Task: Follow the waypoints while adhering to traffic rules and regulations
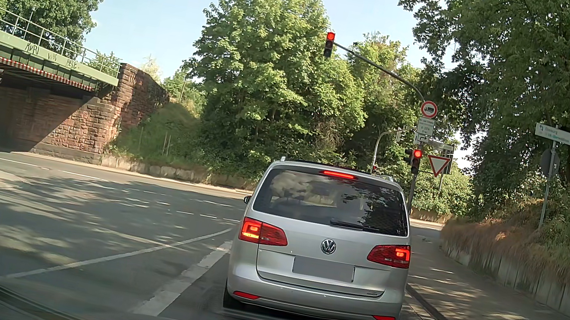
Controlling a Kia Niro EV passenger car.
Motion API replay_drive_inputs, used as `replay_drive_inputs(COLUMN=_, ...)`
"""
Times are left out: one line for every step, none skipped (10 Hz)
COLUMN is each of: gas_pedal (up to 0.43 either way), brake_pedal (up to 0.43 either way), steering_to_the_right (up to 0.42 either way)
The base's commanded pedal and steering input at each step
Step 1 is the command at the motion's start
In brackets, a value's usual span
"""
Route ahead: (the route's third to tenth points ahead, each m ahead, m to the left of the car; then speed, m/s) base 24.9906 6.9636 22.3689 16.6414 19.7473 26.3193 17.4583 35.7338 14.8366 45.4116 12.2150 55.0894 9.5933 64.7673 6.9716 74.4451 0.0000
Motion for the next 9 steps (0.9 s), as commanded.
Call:
replay_drive_inputs(gas_pedal=0.0, brake_pedal=0.207, steering_to_the_right=0.005)
replay_drive_inputs(gas_pedal=0.0, brake_pedal=0.207, steering_to_the_right=0.005)
replay_drive_inputs(gas_pedal=0.0, brake_pedal=0.207, steering_to_the_right=0.005)
replay_drive_inputs(gas_pedal=0.0, brake_pedal=0.207, steering_to_the_right=0.005)
replay_drive_inputs(gas_pedal=0.0, brake_pedal=0.207, steering_to_the_right=0.005)
replay_drive_inputs(gas_pedal=0.0, brake_pedal=0.207, steering_to_the_right=0.005)
replay_drive_inputs(gas_pedal=0.0, brake_pedal=0.207, steering_to_the_right=0.005)
replay_drive_inputs(gas_pedal=0.0, brake_pedal=0.207, steering_to_the_right=0.005)
replay_drive_inputs(gas_pedal=0.0, brake_pedal=0.207, steering_to_the_right=0.005)
